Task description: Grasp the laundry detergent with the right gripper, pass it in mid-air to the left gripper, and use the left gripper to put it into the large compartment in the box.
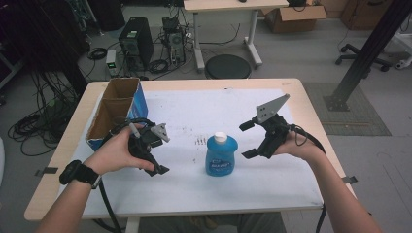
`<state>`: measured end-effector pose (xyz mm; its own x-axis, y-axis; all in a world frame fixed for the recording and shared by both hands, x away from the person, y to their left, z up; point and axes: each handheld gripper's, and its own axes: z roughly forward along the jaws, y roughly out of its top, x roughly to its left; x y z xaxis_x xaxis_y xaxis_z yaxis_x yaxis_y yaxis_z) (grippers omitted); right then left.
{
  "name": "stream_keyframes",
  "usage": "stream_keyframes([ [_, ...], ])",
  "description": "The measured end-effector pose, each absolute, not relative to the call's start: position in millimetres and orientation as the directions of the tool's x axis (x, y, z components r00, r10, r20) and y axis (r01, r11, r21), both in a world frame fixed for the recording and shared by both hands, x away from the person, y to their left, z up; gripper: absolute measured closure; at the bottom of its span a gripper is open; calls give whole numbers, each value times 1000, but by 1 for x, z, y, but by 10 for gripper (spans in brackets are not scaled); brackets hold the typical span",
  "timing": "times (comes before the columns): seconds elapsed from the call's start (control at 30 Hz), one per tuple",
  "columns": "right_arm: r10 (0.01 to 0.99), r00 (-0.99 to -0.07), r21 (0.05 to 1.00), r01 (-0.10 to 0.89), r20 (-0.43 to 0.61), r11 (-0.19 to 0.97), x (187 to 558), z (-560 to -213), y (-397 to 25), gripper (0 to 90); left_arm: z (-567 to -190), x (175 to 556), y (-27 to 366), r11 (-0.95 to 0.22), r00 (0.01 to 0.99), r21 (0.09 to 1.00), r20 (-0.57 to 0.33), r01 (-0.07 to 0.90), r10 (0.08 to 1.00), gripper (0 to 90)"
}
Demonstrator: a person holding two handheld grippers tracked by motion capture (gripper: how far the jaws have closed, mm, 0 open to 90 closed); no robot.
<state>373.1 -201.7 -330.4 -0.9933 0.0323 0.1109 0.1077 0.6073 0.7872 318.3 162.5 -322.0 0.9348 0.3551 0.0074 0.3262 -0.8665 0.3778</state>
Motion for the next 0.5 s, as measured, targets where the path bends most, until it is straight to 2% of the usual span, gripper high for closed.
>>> stream_keyframes([
  [0.5,21,-987,827,146,160,543,373,-363,-188,21,-324,318,163,-864,935,382,1,327,355,53],
])
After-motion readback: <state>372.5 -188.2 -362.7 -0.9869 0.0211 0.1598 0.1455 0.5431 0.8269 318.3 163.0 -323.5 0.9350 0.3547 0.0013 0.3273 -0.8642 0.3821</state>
